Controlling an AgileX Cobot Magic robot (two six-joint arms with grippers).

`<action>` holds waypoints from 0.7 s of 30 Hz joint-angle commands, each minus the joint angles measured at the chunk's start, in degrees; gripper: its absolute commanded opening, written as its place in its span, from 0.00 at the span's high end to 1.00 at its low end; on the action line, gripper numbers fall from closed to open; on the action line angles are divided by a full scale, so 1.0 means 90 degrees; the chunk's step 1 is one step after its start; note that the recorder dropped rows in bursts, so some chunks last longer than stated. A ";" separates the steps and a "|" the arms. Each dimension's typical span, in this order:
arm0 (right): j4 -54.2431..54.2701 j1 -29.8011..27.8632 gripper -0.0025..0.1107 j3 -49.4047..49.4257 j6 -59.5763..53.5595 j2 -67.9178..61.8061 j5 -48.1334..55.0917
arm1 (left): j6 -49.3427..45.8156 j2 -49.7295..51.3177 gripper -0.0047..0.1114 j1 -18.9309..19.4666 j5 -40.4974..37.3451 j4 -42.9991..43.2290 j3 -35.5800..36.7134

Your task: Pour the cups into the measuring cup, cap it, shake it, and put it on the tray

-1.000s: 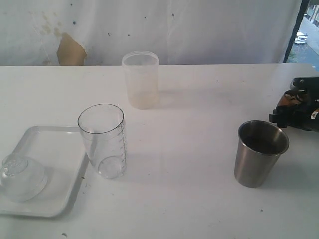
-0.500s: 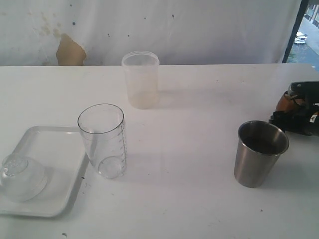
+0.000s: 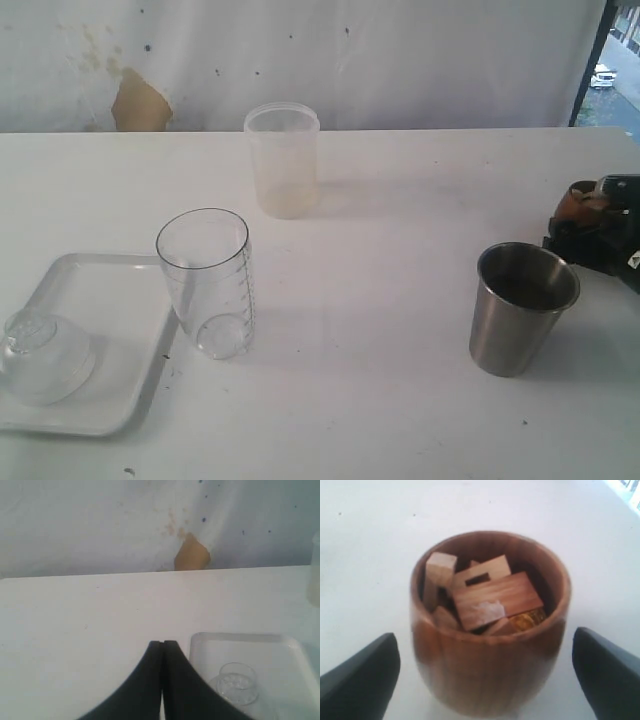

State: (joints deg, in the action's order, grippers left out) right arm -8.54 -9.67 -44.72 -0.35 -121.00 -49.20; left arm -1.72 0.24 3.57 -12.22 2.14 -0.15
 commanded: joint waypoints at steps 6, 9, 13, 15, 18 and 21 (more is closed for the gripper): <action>0.0240 -0.0033 0.22 0.0037 -0.0160 -0.1004 -0.2307 | -0.0001 -0.0026 0.96 -0.0029 0.0030 -0.0042 0.0016; 0.0265 -0.0033 0.22 -0.0056 -0.0187 -0.1328 -0.2307 | -0.0001 -0.0026 0.96 -0.0029 0.0030 -0.0042 0.0016; 0.0265 -0.0033 0.22 -0.0187 -0.0247 -0.1414 -0.2307 | -0.0001 -0.0026 0.96 -0.0029 0.0030 -0.0042 0.0016; 0.0242 -0.0033 0.22 -0.0244 -0.0262 -0.1414 -0.2307 | -0.0001 -0.0026 0.96 -0.0029 0.0030 -0.0042 0.0016; 0.0242 -0.0033 0.22 -0.0296 -0.0262 -0.1385 -0.2307 | -0.0001 -0.0026 0.96 -0.0029 0.0030 -0.0042 0.0016; 0.0238 -0.0033 0.22 -0.0296 -0.0250 -0.1327 -0.2307 | -0.0001 -0.0026 0.96 -0.0029 0.0030 -0.0042 0.0016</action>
State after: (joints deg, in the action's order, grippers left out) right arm -6.29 -9.67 -47.16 -2.13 -133.60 -69.20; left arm -1.72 0.24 3.57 -12.22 2.14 -0.15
